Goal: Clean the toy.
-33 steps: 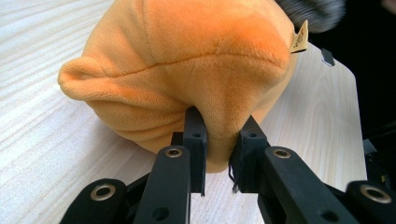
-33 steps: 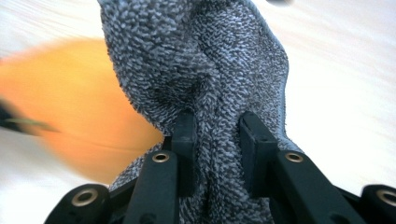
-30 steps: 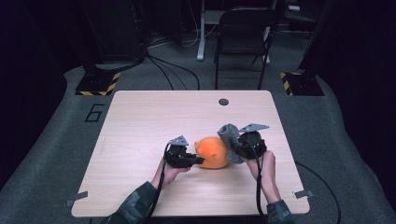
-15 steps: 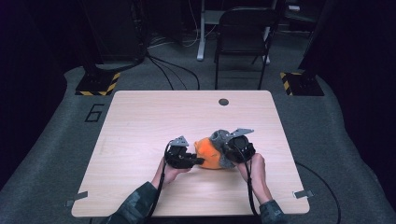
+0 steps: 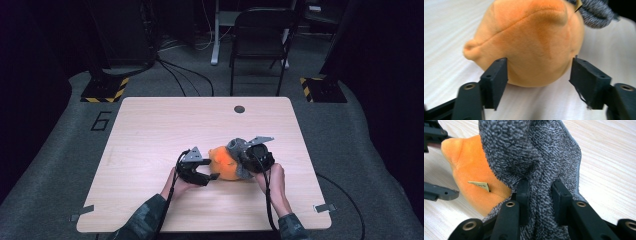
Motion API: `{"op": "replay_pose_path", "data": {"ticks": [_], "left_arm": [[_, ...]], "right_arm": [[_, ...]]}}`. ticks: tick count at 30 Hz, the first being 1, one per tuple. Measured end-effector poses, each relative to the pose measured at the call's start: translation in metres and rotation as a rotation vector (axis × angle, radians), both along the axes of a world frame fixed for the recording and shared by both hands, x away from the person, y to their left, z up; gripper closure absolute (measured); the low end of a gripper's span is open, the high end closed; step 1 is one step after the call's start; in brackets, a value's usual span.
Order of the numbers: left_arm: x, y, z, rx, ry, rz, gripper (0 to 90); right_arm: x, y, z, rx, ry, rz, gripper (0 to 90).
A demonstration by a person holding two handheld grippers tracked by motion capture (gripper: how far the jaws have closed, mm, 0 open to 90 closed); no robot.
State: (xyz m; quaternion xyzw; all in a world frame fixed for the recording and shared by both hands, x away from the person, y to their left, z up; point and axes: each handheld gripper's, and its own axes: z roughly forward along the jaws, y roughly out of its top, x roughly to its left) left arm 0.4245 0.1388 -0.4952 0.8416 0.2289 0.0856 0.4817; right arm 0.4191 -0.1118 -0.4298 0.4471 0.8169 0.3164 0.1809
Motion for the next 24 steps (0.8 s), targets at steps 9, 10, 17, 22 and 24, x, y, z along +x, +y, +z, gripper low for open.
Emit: {"op": "replay_pose_path", "data": {"ticks": [9,10,17,22,24], "left_arm": [[-0.003,-0.005,-0.013,0.174,-0.147,0.013,15.7],[-0.003,-0.006,-0.014,0.188,-0.157,0.009,15.5],[-0.007,-0.012,-0.020,0.232,-0.264,0.014,15.0],[-0.008,-0.015,-0.022,0.225,-0.289,0.013,15.2],[-0.008,-0.016,-0.022,0.222,-0.305,0.012,15.4]], "right_arm": [[0.003,-0.001,0.000,0.007,0.009,-0.007,70.7],[0.003,-0.001,0.000,0.006,0.011,-0.002,70.7],[0.004,-0.002,-0.001,0.010,0.014,-0.004,70.7],[0.005,-0.002,-0.001,0.010,0.015,-0.001,70.7],[0.005,-0.002,-0.001,0.013,0.018,0.000,70.7]]}}
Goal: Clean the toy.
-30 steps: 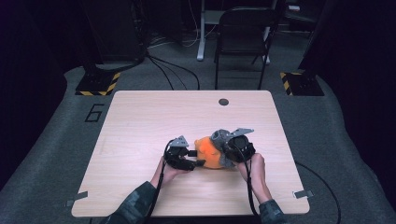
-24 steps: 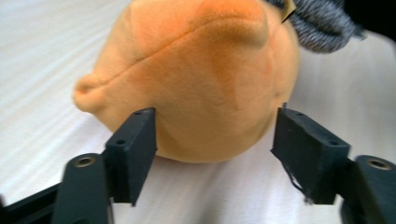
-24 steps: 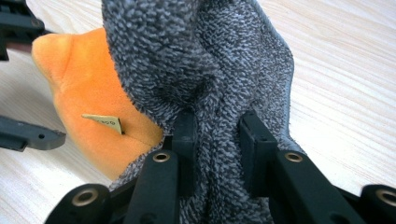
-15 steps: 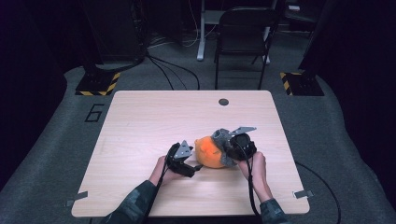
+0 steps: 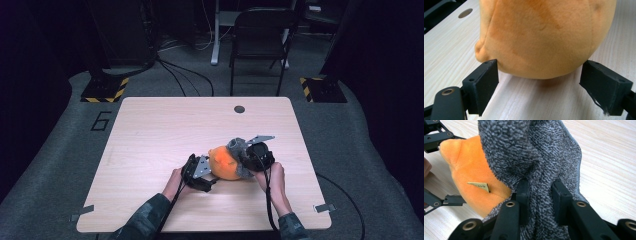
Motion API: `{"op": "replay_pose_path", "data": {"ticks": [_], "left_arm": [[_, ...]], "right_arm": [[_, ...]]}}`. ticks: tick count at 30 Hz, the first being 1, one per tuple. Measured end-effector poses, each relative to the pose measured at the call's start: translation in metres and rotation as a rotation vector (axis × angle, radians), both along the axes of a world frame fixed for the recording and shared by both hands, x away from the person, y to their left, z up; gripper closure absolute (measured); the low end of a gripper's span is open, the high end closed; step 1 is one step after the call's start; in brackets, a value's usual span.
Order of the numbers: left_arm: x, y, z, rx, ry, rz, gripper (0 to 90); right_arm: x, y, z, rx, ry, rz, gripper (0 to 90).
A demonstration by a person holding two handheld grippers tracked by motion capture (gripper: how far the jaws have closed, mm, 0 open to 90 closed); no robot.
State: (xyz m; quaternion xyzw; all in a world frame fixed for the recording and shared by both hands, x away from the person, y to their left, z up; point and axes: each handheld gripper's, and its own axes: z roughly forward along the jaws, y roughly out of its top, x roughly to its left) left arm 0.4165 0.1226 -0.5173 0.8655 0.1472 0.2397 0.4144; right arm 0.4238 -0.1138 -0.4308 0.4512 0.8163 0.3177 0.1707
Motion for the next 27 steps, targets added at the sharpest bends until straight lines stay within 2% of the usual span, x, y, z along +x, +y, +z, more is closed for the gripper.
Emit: {"op": "replay_pose_path", "data": {"ticks": [5,8,11,14,17,19,20,23,25,27], "left_arm": [[-0.002,-0.005,-0.003,-0.002,-0.025,-0.002,19.7],[-0.003,-0.007,-0.005,-0.002,-0.039,0.015,30.3],[-0.005,-0.008,-0.006,0.003,-0.055,0.018,41.0],[-0.005,-0.007,-0.007,-0.006,-0.058,0.013,52.9],[-0.005,-0.006,-0.007,-0.026,-0.052,0.015,60.8],[-0.005,-0.005,-0.006,-0.028,-0.047,0.014,63.7],[-0.005,-0.006,-0.007,-0.030,-0.044,0.014,64.4],[-0.004,-0.004,-0.007,-0.033,-0.035,0.015,65.0],[-0.004,-0.004,-0.007,-0.034,-0.032,0.015,65.1],[-0.004,-0.004,-0.006,-0.033,-0.030,0.015,65.2]], "right_arm": [[0.001,0.000,-0.001,0.002,0.001,-0.001,70.7],[0.000,0.001,-0.001,0.010,0.009,-0.010,70.7],[0.001,0.001,-0.002,0.006,0.003,-0.002,70.7],[-0.001,0.001,-0.001,0.018,0.018,-0.013,70.6],[-0.001,-0.002,0.000,0.031,-0.024,0.000,70.5],[-0.005,-0.008,0.005,0.052,-0.063,-0.031,70.7],[-0.006,-0.013,0.008,0.043,-0.080,-0.049,70.7],[-0.009,-0.037,0.013,0.031,-0.095,-0.113,70.6],[-0.015,-0.059,0.014,-0.007,-0.102,-0.173,70.6],[-0.019,-0.073,0.008,-0.020,-0.083,-0.213,70.5]]}}
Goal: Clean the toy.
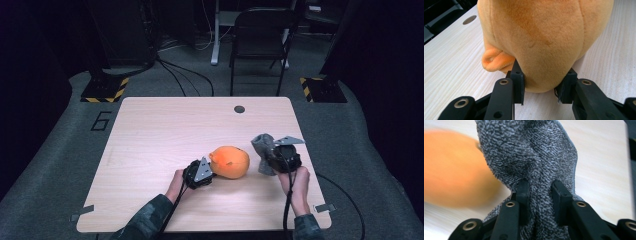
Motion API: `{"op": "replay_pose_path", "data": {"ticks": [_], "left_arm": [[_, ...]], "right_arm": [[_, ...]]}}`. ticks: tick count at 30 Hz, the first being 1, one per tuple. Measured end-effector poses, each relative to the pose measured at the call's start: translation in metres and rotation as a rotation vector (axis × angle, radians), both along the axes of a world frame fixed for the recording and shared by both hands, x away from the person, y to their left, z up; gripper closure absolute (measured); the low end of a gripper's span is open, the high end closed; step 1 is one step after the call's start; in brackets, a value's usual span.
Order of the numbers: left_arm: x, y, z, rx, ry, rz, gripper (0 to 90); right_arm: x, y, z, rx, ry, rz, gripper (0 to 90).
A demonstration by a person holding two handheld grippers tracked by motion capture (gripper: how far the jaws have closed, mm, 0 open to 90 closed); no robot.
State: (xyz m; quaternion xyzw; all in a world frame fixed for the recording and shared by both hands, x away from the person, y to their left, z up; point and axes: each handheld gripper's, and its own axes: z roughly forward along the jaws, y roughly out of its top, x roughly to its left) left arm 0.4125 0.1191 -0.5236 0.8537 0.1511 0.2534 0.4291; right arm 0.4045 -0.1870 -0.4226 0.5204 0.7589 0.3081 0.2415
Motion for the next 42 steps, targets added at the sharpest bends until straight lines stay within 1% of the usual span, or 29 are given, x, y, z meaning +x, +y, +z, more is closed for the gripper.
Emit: {"op": "replay_pose_path", "data": {"ticks": [2,5,7,9,10,12,14,15,17,18,19,21,22,23,24,26,27,29,30,32,33,35,36,38,39,42], "left_arm": [[0.000,0.000,0.000,-0.004,0.003,0.000,65.4],[0.001,0.000,0.000,-0.011,0.005,0.000,66.6],[0.001,0.000,-0.001,-0.017,0.005,0.002,67.4],[0.001,0.000,-0.001,-0.023,0.007,0.002,68.4],[0.001,0.000,-0.001,-0.022,0.006,0.001,68.8],[0.001,0.001,-0.001,-0.024,0.007,0.004,69.7],[0.001,0.001,-0.002,-0.027,0.005,0.005,70.4],[0.001,0.001,-0.002,-0.028,0.005,0.005,70.8],[0.001,0.001,-0.002,-0.028,0.002,0.006,71.8],[0.001,0.001,-0.002,-0.029,0.001,0.007,72.2],[0.001,0.001,-0.002,-0.029,0.000,0.008,72.7],[0.001,0.001,-0.002,-0.035,-0.001,0.010,73.6],[0.001,0.002,-0.002,-0.049,0.002,0.010,74.3],[0.001,0.002,-0.001,-0.073,0.013,0.010,75.2],[0.003,0.004,0.004,-0.096,0.034,0.003,76.0],[0.005,0.006,0.012,-0.143,0.071,0.004,77.2],[0.004,0.007,0.017,-0.165,0.086,0.006,77.3],[0.002,0.010,0.029,-0.202,0.117,-0.003,77.3],[0.001,0.011,0.034,-0.228,0.135,-0.003,77.2],[0.000,0.013,0.044,-0.263,0.180,-0.002,77.0],[-0.001,0.015,0.049,-0.270,0.185,0.005,77.0],[0.000,0.017,0.056,-0.281,0.239,0.006,76.8],[0.000,0.018,0.058,-0.289,0.253,0.009,76.8],[0.001,0.019,0.061,-0.301,0.305,0.018,76.6],[0.002,0.020,0.062,-0.301,0.340,0.019,76.6],[0.003,0.020,0.064,-0.305,0.398,0.035,76.4]], "right_arm": [[-0.005,-0.014,-0.013,-0.018,0.027,-0.036,70.4],[-0.011,-0.028,-0.035,-0.066,0.083,-0.060,70.4],[-0.011,-0.032,-0.040,-0.061,0.102,-0.070,70.4],[-0.009,-0.035,-0.041,-0.039,0.105,-0.080,70.4],[-0.008,-0.034,-0.040,-0.043,0.107,-0.075,70.4],[-0.006,-0.032,-0.042,-0.049,0.097,-0.063,70.3],[-0.004,-0.030,-0.044,-0.057,0.115,-0.057,70.2],[-0.003,-0.030,-0.046,-0.058,0.112,-0.053,70.0],[-0.001,-0.031,-0.048,-0.058,0.124,-0.056,69.8],[-0.001,-0.031,-0.048,-0.049,0.133,-0.070,69.7],[0.000,-0.033,-0.048,-0.053,0.126,-0.057,69.7],[0.000,-0.034,-0.049,-0.052,0.132,-0.064,69.7],[0.001,-0.034,-0.049,-0.051,0.127,-0.062,69.6],[0.001,-0.034,-0.049,-0.049,0.130,-0.065,69.6],[0.001,-0.034,-0.049,-0.043,0.138,-0.075,69.5],[0.001,-0.037,-0.048,-0.048,0.125,-0.067,69.6],[0.001,-0.037,-0.047,-0.041,0.130,-0.073,69.5],[0.001,-0.039,-0.046,-0.036,0.123,-0.078,69.6],[0.000,-0.040,-0.045,-0.033,0.125,-0.085,69.6],[0.001,-0.042,-0.045,-0.034,0.114,-0.080,69.5],[0.000,-0.041,-0.044,-0.025,0.126,-0.091,69.5],[0.000,-0.042,-0.044,-0.031,0.117,-0.083,69.5],[0.000,-0.042,-0.044,-0.032,0.117,-0.082,69.5],[0.001,-0.042,-0.044,-0.030,0.110,-0.080,69.6],[0.001,-0.042,-0.044,-0.032,0.111,-0.080,69.6],[0.001,-0.041,-0.043,-0.031,0.114,-0.080,69.5]]}}
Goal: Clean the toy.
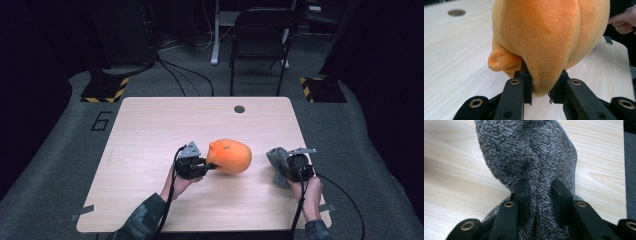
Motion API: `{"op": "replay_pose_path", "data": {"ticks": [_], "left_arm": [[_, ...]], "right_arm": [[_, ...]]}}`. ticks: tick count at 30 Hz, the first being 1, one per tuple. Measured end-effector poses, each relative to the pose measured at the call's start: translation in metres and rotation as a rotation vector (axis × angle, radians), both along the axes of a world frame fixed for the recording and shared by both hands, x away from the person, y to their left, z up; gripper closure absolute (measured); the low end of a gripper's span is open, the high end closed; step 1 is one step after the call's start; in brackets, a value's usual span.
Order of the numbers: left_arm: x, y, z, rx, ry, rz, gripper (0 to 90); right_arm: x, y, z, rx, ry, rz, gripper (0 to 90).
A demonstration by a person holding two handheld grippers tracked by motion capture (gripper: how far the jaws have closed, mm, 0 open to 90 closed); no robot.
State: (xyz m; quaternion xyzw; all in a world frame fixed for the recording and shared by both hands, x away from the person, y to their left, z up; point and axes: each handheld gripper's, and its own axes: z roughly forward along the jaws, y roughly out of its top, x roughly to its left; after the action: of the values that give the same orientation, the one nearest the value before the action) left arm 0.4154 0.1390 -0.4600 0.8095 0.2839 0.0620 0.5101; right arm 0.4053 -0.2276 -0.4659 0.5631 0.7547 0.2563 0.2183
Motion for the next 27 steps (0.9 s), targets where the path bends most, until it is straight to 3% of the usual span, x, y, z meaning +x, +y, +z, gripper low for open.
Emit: {"op": "replay_pose_path", "data": {"ticks": [12,17,18,22,27], "left_arm": [[0.006,0.002,-0.003,0.014,0.152,0.011,75.3],[0.016,0.000,-0.028,0.042,0.247,0.023,74.4],[0.018,0.000,-0.033,0.031,0.262,0.017,74.2],[0.018,0.001,-0.030,0.022,0.262,0.025,73.5],[0.018,0.000,-0.030,0.021,0.260,0.027,72.3]], "right_arm": [[0.000,0.002,0.000,-0.006,-0.003,0.007,69.5],[0.000,0.004,-0.002,0.000,0.013,0.006,69.5],[0.001,0.004,-0.003,-0.005,0.008,0.016,69.5],[0.000,0.011,0.002,0.014,0.006,0.024,69.6],[-0.005,0.032,0.023,0.063,-0.047,0.097,69.6]]}}
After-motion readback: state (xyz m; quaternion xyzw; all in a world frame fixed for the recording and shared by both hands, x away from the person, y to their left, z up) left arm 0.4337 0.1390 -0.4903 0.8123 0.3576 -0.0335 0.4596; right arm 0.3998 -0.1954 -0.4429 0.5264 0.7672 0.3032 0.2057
